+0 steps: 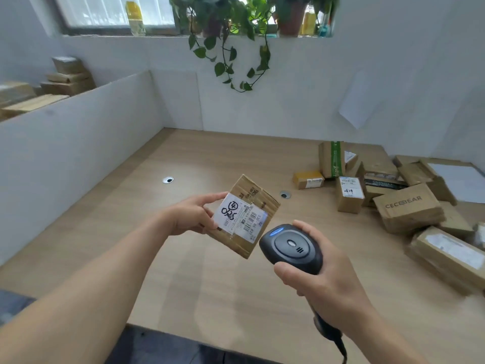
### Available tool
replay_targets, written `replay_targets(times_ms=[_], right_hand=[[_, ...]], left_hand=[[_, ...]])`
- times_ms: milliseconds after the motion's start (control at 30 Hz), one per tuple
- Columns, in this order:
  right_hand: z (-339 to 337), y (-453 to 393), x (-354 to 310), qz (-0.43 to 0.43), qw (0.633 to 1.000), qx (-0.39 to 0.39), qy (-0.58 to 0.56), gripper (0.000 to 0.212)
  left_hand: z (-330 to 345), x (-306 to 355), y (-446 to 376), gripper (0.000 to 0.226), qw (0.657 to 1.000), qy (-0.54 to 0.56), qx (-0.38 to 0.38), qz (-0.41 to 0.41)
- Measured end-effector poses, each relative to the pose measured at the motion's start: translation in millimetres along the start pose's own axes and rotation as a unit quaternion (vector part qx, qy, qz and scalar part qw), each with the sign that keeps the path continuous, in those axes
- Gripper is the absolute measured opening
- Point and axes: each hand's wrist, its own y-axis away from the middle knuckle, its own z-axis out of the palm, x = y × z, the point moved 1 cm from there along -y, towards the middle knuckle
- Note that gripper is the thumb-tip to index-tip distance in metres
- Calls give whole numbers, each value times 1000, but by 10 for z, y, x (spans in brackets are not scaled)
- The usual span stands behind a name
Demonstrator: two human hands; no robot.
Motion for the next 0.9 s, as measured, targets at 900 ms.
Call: replay_targets(times_ms=[900], right_hand=[[509, 164, -433, -134, 981, -137, 39, 66]], left_hand=[[-757, 151, 1151, 80, 983, -156, 64, -70]])
